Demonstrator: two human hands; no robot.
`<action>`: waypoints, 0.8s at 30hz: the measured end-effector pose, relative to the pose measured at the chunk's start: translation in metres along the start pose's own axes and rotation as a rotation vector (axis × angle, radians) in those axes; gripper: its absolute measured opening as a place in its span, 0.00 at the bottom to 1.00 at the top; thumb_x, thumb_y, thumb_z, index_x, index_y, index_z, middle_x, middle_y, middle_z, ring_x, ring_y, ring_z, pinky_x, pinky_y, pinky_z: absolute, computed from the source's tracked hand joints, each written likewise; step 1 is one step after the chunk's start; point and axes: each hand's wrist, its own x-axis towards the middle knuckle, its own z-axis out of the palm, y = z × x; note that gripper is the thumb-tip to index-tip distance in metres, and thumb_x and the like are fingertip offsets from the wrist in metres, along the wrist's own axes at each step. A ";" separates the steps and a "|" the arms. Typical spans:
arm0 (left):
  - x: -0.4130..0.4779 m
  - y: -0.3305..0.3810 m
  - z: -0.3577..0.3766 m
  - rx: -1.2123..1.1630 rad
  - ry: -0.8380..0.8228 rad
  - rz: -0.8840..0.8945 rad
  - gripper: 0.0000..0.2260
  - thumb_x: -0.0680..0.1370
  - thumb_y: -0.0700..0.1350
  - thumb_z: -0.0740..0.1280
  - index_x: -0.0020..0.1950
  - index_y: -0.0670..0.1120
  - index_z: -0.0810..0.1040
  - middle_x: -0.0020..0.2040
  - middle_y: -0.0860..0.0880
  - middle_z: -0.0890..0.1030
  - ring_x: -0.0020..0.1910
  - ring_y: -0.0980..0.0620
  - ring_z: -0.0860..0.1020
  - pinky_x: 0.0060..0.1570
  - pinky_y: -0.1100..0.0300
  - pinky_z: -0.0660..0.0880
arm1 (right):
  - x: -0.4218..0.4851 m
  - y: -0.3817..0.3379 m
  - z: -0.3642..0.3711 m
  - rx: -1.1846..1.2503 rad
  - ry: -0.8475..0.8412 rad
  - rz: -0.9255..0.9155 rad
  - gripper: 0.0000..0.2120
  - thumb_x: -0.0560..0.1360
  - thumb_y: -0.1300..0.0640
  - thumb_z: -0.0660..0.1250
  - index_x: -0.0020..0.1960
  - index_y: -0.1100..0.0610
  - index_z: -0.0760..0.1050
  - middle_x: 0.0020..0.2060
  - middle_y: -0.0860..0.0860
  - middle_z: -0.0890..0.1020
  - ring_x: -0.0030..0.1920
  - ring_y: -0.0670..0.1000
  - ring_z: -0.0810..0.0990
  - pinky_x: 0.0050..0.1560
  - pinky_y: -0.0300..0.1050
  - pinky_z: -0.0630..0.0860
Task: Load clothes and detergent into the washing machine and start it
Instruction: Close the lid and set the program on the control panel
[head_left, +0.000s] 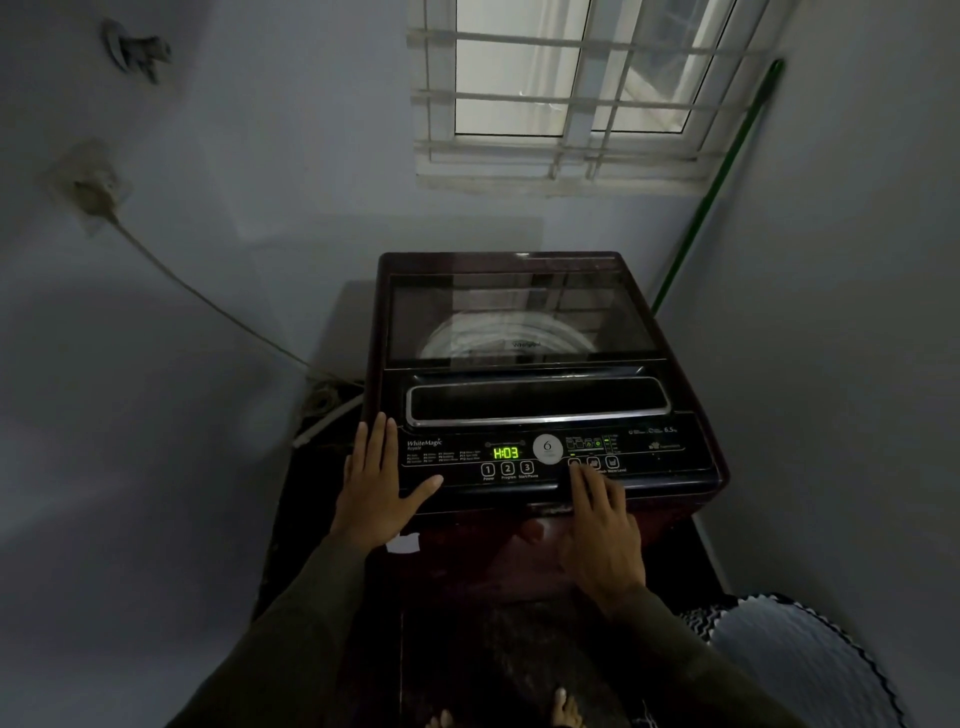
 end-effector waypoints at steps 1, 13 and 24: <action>0.000 0.000 0.000 0.002 0.003 0.002 0.54 0.66 0.82 0.40 0.80 0.47 0.36 0.79 0.53 0.32 0.76 0.53 0.28 0.77 0.42 0.44 | 0.000 0.001 0.000 -0.008 -0.003 -0.004 0.42 0.72 0.48 0.66 0.79 0.56 0.50 0.77 0.49 0.57 0.74 0.53 0.56 0.62 0.56 0.74; 0.000 0.000 0.001 -0.007 0.020 0.005 0.54 0.66 0.82 0.41 0.80 0.47 0.36 0.79 0.53 0.32 0.76 0.53 0.28 0.78 0.43 0.44 | 0.003 0.002 -0.004 0.023 0.029 0.021 0.38 0.69 0.44 0.51 0.78 0.53 0.56 0.78 0.53 0.58 0.76 0.57 0.57 0.65 0.59 0.72; 0.001 -0.002 0.003 -0.007 0.032 0.008 0.54 0.66 0.82 0.42 0.80 0.47 0.37 0.80 0.53 0.33 0.77 0.53 0.29 0.78 0.42 0.45 | 0.003 0.009 -0.005 0.061 0.037 -0.028 0.43 0.66 0.39 0.43 0.79 0.53 0.55 0.78 0.52 0.57 0.75 0.56 0.57 0.62 0.58 0.75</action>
